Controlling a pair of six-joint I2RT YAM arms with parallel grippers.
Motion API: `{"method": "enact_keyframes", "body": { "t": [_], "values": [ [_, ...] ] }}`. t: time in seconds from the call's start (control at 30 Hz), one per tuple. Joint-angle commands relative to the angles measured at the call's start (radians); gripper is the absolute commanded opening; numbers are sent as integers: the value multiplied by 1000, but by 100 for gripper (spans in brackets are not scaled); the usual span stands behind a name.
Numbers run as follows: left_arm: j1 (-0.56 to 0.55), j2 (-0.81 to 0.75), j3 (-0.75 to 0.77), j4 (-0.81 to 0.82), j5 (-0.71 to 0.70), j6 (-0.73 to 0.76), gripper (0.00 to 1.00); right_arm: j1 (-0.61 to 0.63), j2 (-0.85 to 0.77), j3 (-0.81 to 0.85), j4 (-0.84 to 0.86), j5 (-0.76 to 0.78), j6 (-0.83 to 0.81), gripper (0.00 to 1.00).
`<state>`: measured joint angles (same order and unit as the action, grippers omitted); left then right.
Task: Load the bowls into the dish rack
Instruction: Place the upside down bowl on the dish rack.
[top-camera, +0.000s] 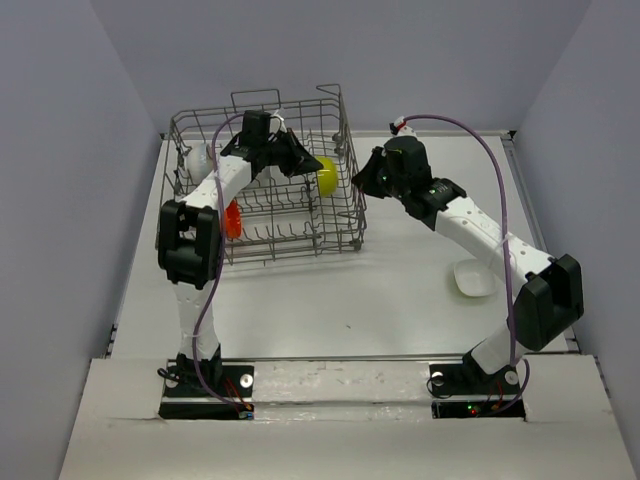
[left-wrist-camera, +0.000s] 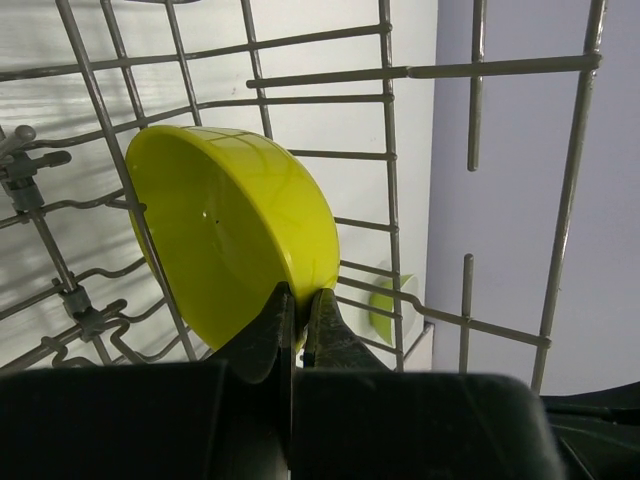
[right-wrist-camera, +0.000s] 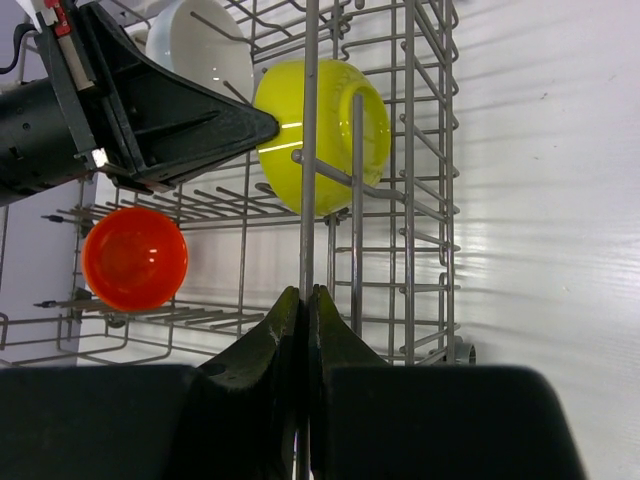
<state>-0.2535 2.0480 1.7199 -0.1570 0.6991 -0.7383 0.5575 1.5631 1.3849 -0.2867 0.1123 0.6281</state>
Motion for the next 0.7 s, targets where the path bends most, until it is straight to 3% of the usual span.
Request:
{"method": "enact_keyframes", "body": {
  "t": [0.0,0.67],
  "values": [
    [72,5,56,-141,-174,140,0,-7,20,-52,-78,29,-70,1],
    [92,4,130,-317,-409,292,0,-16,26,-58,-74,7,-57,1]
  ]
}}
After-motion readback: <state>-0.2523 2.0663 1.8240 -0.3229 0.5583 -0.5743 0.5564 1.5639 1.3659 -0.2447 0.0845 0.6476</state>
